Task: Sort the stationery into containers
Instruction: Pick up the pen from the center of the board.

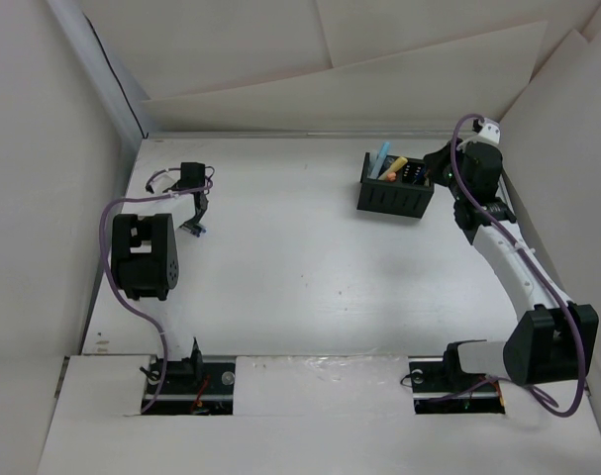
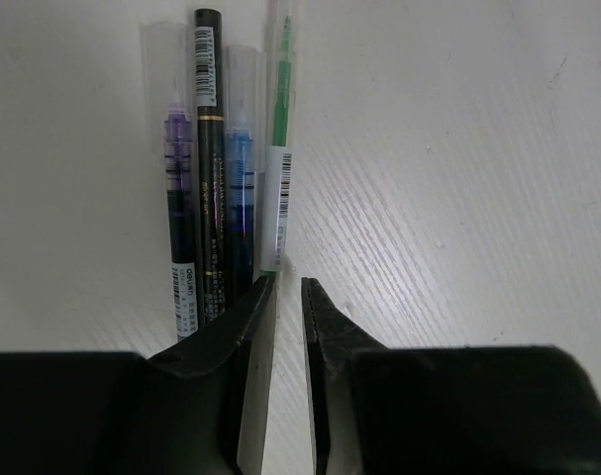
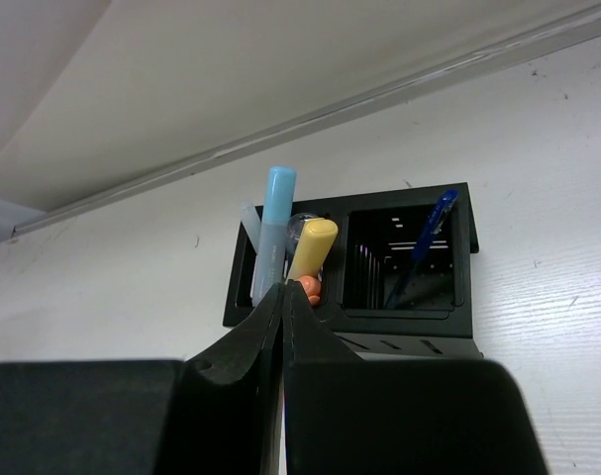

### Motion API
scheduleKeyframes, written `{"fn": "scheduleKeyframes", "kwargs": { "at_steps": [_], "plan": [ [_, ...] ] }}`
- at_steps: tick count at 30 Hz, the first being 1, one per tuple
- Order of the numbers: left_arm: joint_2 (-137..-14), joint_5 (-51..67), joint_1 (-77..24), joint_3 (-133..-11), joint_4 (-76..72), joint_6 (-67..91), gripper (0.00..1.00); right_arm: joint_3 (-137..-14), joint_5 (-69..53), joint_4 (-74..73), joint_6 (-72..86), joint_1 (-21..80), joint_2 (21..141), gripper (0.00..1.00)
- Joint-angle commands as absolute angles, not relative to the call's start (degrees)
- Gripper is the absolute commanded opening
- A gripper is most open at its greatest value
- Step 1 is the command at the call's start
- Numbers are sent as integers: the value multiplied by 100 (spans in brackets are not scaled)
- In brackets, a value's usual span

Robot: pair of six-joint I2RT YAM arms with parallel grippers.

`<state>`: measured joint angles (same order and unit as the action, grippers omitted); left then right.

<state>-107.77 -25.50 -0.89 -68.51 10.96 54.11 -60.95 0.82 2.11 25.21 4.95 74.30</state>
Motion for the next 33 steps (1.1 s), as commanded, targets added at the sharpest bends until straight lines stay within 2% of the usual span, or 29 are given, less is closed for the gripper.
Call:
{"fn": "scheduleKeyframes", "kwargs": {
  "at_steps": [1,8,19,23,26,27,30,33],
  "plan": [
    [-10793,-2566,-53,-6996,1336,5353,14,-6275,9,369,2435,536,7400,3],
    [-10846,-2496,-53,-6996,1389,5300,19,-6275,9,369,2435,536,7348,3],
    [-11030,-2127,-53,-6944,1204,5247,19,-6223,9,369,2435,536,7295,3],
    [-11030,-1837,-53,-6830,959,5125,11,-6223,9,369,2435,589,7295,4],
    [-10952,-1644,-158,-6776,712,5071,3,-6223,9,369,2435,650,7295,17],
    [-10951,-1644,-158,-6724,660,5010,2,-6223,9,369,2435,650,7295,28],
    [-10662,-1521,-377,-6671,396,4957,0,-6275,9,369,2435,782,7348,46],
    [-10389,-1249,-430,-6470,27,4904,0,-6337,-44,369,2373,940,7461,53]
  ]
}}
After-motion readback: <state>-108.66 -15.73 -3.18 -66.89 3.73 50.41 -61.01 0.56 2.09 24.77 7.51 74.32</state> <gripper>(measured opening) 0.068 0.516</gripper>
